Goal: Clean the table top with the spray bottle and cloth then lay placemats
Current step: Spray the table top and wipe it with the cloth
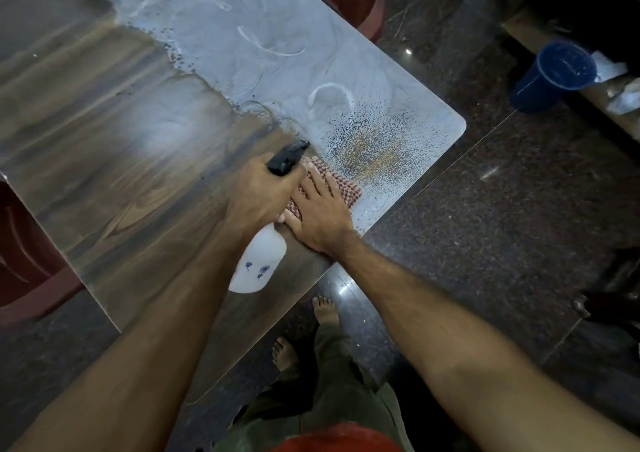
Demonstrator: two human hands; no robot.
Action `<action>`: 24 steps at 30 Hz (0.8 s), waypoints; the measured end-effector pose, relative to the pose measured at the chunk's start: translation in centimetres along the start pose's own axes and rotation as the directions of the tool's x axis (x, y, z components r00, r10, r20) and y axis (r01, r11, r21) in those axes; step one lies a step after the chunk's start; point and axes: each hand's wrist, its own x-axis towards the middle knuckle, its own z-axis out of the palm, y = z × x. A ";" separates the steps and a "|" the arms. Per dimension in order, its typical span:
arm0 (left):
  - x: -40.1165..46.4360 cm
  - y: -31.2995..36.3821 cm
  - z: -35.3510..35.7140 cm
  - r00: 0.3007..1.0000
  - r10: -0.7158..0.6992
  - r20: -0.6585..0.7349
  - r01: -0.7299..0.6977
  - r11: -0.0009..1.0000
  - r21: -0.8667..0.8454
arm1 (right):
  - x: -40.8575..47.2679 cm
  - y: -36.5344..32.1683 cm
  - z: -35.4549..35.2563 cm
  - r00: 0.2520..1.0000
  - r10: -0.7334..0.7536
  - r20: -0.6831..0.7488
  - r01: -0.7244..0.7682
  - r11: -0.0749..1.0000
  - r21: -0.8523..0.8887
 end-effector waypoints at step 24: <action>7.2 4.1 2.3 0.994 0.053 0.092 -0.056 0.998 0.039 | 0.0 0.2 -0.5 0.999 -0.033 -0.028 0.036 0.991 0.125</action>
